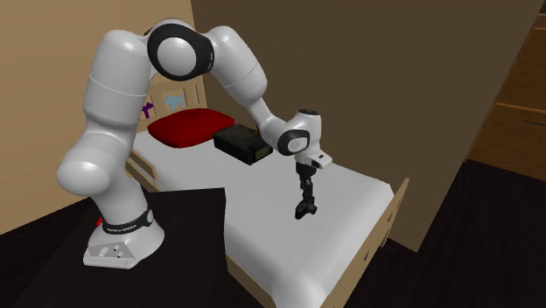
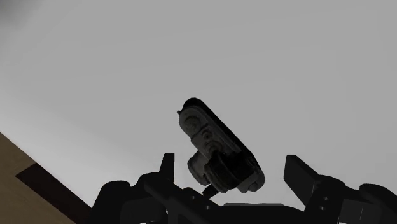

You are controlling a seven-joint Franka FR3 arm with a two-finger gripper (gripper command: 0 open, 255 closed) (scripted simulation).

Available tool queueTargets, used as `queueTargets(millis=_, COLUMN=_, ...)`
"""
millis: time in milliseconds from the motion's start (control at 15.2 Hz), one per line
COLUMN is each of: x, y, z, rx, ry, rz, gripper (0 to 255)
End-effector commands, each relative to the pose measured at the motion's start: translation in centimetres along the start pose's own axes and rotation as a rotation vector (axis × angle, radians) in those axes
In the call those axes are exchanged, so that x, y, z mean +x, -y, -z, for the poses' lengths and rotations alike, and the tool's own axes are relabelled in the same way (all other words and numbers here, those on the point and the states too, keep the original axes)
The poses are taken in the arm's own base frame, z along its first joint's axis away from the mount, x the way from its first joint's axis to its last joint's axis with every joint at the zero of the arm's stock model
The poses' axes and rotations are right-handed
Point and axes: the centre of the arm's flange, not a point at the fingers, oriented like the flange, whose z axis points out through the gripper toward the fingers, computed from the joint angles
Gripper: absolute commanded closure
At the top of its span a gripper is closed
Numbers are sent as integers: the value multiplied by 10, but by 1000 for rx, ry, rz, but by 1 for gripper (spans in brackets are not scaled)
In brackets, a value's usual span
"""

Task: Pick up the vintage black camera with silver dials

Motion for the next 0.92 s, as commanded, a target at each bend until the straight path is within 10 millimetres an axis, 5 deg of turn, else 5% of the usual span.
queueTargets(millis=0, x=0, y=0, z=-9, rx=0, ry=0, rz=0, gripper=0)
queueTargets(millis=66, x=0, y=0, z=-9, rx=0, ry=0, rz=0, gripper=0)
queueTargets(millis=132, x=0, y=1, z=-8, rx=0, ry=0, rz=0, gripper=255)
queueTargets(millis=858, x=0, y=0, z=2, rx=0, ry=0, rz=0, gripper=255)
